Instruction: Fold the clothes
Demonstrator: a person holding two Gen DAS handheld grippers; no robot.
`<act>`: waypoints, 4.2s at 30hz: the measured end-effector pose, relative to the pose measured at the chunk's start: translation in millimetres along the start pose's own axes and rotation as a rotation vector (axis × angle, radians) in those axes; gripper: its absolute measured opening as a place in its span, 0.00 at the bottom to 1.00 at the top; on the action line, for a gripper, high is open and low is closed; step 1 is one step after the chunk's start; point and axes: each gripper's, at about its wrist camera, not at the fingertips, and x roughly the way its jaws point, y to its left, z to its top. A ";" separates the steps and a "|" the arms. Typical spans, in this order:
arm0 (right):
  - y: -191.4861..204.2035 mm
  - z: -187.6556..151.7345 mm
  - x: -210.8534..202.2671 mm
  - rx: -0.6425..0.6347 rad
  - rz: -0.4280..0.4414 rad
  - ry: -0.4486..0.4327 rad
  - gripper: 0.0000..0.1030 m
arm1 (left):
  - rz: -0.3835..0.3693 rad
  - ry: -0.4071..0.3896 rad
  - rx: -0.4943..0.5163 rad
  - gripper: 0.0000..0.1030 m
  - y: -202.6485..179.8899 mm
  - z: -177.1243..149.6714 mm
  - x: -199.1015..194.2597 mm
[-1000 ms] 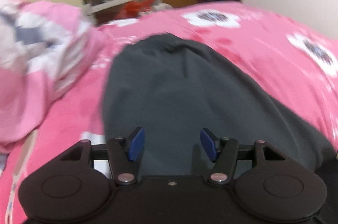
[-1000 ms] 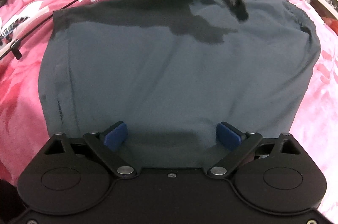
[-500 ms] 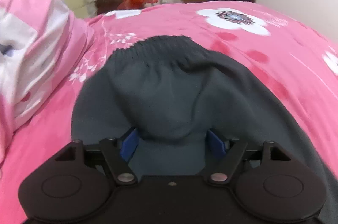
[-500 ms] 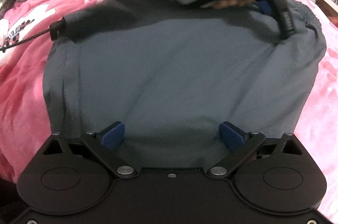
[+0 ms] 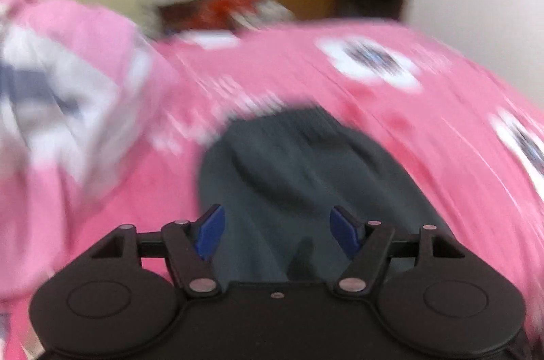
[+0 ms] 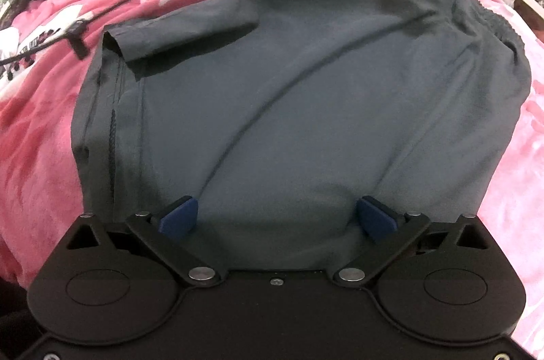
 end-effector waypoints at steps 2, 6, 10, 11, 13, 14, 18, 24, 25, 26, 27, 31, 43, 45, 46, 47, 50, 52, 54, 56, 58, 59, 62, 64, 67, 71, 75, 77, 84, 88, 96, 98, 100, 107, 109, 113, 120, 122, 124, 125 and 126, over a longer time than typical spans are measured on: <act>0.1 -1.4 -1.3 -0.004 -0.001 0.001 1.00 | -0.019 0.073 -0.038 0.64 -3.2 -34.5 -7.4; -2.2 -4.9 -5.9 -0.007 -0.004 0.003 1.00 | 0.038 0.139 0.068 0.63 -14.2 -118.4 -49.7; -4.6 -6.1 -9.9 -0.001 -0.007 0.009 1.00 | 0.178 0.255 0.083 0.63 -0.5 -181.9 -125.5; -4.5 -5.8 -10.1 0.002 -0.008 0.011 1.00 | 0.200 0.289 0.047 0.63 4.2 -187.5 -135.9; -1.7 -2.9 -8.1 0.000 -0.015 0.017 1.00 | 0.278 0.357 0.005 0.63 10.2 -199.5 -162.6; -1.3 -2.2 -7.8 -0.001 -0.016 0.019 1.00 | 0.324 0.357 0.019 0.62 7.2 -201.1 -171.9; -0.8 1.3 -8.1 0.013 -0.013 0.021 1.00 | 0.342 0.196 0.039 0.61 -17.9 -189.1 -195.1; -8.4 3.0 -13.8 0.090 0.059 0.005 1.00 | 0.082 0.227 0.163 0.61 -80.8 -194.9 -125.8; -6.1 1.3 -9.2 0.068 0.053 0.026 1.00 | 0.086 0.223 0.191 0.61 -84.4 -200.3 -123.4; -4.1 0.2 -6.4 0.050 0.046 0.039 1.00 | 0.091 0.201 0.201 0.61 -85.4 -205.4 -124.9; 0.8 -1.4 -5.5 0.013 0.029 0.043 1.00 | 0.090 0.173 0.177 0.62 -82.9 -213.3 -133.5; 15.5 -10.2 -10.9 -0.072 0.036 0.070 1.00 | 0.125 0.212 0.102 0.63 -66.0 -237.1 -170.7; -52.4 -2.8 -64.5 0.329 0.023 -0.064 1.00 | 0.163 -0.045 -0.036 0.65 -103.6 -190.7 -188.5; -62.6 11.4 -62.5 0.346 -0.057 -0.095 1.00 | 0.153 -0.055 -0.031 0.65 -110.1 -184.1 -166.7; -67.2 21.3 -60.0 0.337 -0.091 -0.133 1.00 | 0.142 -0.056 -0.032 0.65 -112.0 -182.3 -157.2; -71.3 30.2 -57.5 0.330 -0.112 -0.167 1.00 | 0.123 -0.048 -0.036 0.65 -114.7 -181.3 -142.8; -86.4 60.6 -24.7 0.332 -0.089 -0.231 1.00 | 0.103 0.023 -0.040 0.65 -115.5 -186.8 -108.1; -93.5 67.4 1.8 0.314 -0.093 -0.181 1.00 | 0.109 0.042 -0.026 0.68 -117.6 -198.8 -100.2; -98.4 57.8 30.0 0.319 -0.155 -0.075 0.99 | 0.112 0.032 -0.012 0.68 -119.6 -210.4 -110.5; -103.0 41.8 39.7 0.334 -0.159 -0.058 1.00 | 0.117 0.052 -0.008 0.68 -118.4 -218.2 -117.6; -104.7 30.3 35.1 0.304 -0.163 -0.057 1.00 | 0.125 0.083 -0.001 0.68 -117.3 -226.5 -128.6; -107.4 26.9 30.3 0.319 -0.176 -0.044 1.00 | 0.131 0.095 -0.003 0.68 -116.5 -229.0 -133.7; -118.3 18.3 18.4 0.416 -0.193 -0.026 1.00 | 0.150 0.139 -0.044 0.68 -111.3 -229.9 -147.8; -116.4 16.8 9.3 0.433 -0.279 -0.043 0.99 | 0.180 0.097 -0.044 0.68 -115.2 -222.4 -164.4; -110.5 29.5 -8.8 0.381 -0.355 -0.158 0.99 | 0.174 -0.041 -0.061 0.69 -112.8 -202.7 -180.4; -108.5 64.0 -7.2 0.353 -0.263 -0.266 0.99 | 0.119 -0.088 -0.117 0.69 -98.1 -176.1 -156.8; -104.1 97.4 36.0 0.227 -0.241 -0.255 0.99 | 0.139 -0.050 -0.056 0.69 -93.9 -164.8 -111.9; -114.7 102.9 68.1 0.254 -0.254 -0.105 0.99 | 0.128 -0.017 -0.050 0.69 -94.2 -165.5 -95.1; -159.4 78.5 60.9 0.419 -0.338 -0.095 0.99 | 0.131 0.030 -0.006 0.74 -100.0 -193.7 -93.0; -196.2 58.3 46.5 0.581 -0.418 -0.094 0.99 | 0.158 0.070 -0.015 0.74 -102.3 -216.1 -118.3; -173.4 61.4 -2.7 0.562 -0.265 -0.227 0.99 | 0.142 -0.020 0.041 0.74 -117.2 -189.1 -141.2; -153.4 71.7 1.9 0.491 -0.174 -0.240 0.99 | 0.138 -0.037 0.067 0.74 -109.4 -177.5 -126.2; -133.9 76.2 10.8 0.420 -0.098 -0.234 0.99 | 0.139 -0.028 0.069 0.74 -94.2 -167.7 -105.8; -111.5 63.3 54.6 0.283 -0.076 -0.084 0.99 | 0.155 0.018 -0.041 0.74 -39.5 -177.0 -86.0; -114.5 61.5 50.0 0.292 -0.096 -0.054 0.99 | 0.170 0.019 -0.083 0.74 -27.6 -183.6 -96.2; -119.8 51.2 38.3 0.318 -0.140 -0.033 0.99 | 0.246 0.057 -0.070 0.74 -31.5 -200.7 -124.1; -111.4 33.2 0.9 0.384 -0.126 -0.160 0.99 | 0.169 -0.087 -0.016 0.74 -63.2 -176.3 -139.2; -105.8 35.7 0.7 0.367 -0.080 -0.196 0.99 | 0.131 -0.081 0.030 0.74 -71.0 -165.3 -117.9; -101.1 38.5 7.1 0.341 -0.070 -0.191 0.99 | 0.113 -0.060 0.040 0.74 -74.7 -158.8 -97.5; -99.0 39.1 12.0 0.328 -0.065 -0.175 0.99 | 0.102 -0.051 0.037 0.74 -75.1 -157.7 -89.9; -96.8 39.7 16.8 0.314 -0.061 -0.160 0.99 | 0.098 -0.033 0.035 0.74 -75.8 -158.6 -84.7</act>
